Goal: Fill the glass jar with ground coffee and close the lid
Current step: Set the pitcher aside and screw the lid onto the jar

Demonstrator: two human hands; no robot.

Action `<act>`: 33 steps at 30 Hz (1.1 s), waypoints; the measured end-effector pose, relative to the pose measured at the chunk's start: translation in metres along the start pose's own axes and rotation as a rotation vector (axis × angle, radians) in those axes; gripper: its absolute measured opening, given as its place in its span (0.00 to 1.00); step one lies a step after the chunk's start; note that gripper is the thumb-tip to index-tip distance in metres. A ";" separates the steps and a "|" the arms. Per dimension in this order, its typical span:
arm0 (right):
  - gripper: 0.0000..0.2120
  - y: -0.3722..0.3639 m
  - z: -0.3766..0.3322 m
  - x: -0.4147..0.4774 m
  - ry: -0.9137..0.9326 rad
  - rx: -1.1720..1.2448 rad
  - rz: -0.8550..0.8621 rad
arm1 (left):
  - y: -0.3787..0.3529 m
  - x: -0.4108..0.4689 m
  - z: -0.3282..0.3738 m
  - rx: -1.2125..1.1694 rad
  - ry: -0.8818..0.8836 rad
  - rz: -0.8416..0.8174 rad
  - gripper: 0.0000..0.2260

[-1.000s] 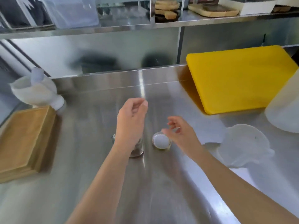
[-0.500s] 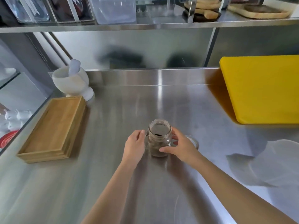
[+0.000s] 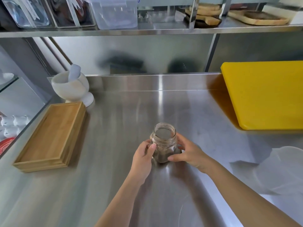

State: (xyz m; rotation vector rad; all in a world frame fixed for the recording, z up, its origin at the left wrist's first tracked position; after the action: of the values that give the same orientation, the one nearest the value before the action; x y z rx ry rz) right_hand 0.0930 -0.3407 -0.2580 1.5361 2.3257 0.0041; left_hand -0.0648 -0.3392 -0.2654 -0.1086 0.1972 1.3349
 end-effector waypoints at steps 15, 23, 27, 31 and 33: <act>0.52 -0.001 -0.004 -0.014 0.052 0.222 -0.038 | 0.009 0.012 0.033 0.111 -0.080 -0.049 0.06; 0.49 -0.006 -0.009 -0.010 0.148 0.254 -0.087 | 0.000 0.008 0.029 -0.051 -0.089 -0.116 0.06; 0.55 0.012 -0.016 -0.021 0.115 0.246 0.102 | -0.001 0.005 0.028 -0.204 -0.077 -0.130 0.10; 0.53 -0.013 -0.019 -0.019 0.100 0.064 -0.128 | 0.000 0.008 0.019 -0.311 -0.085 -0.138 0.09; 0.56 0.001 -0.015 -0.021 0.071 0.133 0.042 | 0.008 0.008 0.016 -0.377 -0.090 -0.099 0.11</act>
State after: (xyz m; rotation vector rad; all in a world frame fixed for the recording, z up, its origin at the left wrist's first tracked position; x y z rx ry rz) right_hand 0.0971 -0.3562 -0.2374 1.6744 2.3908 -0.0884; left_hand -0.0692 -0.3265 -0.2517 -0.3704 -0.1373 1.2628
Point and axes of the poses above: each hand's wrist, its own x-axis towards the middle knuckle, its own y-axis out of the back of the hand, z = x × y, the point moved 7 cm from there along x, towards the middle knuckle, and after that the axes turned 10 degrees about -z, right-handed, at the moved point
